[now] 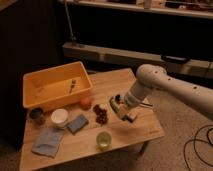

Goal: Place pepper in plastic cup

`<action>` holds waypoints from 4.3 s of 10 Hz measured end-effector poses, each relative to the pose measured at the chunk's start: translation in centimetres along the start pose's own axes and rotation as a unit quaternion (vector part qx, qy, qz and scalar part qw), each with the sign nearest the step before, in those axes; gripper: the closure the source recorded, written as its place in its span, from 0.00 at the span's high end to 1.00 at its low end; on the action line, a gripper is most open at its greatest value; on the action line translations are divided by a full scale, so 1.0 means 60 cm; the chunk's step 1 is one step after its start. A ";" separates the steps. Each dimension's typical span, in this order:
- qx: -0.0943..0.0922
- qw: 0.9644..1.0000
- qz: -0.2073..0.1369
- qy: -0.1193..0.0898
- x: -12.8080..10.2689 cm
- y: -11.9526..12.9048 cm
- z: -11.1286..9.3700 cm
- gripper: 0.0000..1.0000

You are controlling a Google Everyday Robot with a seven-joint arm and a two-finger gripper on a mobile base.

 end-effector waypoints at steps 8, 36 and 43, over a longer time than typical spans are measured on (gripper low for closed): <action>-0.018 0.999 -0.040 0.029 0.038 0.038 0.006 0.05; -0.081 0.968 -0.233 -0.039 0.037 0.180 0.110 0.80; -0.087 0.969 -0.226 -0.036 0.039 0.176 0.117 0.80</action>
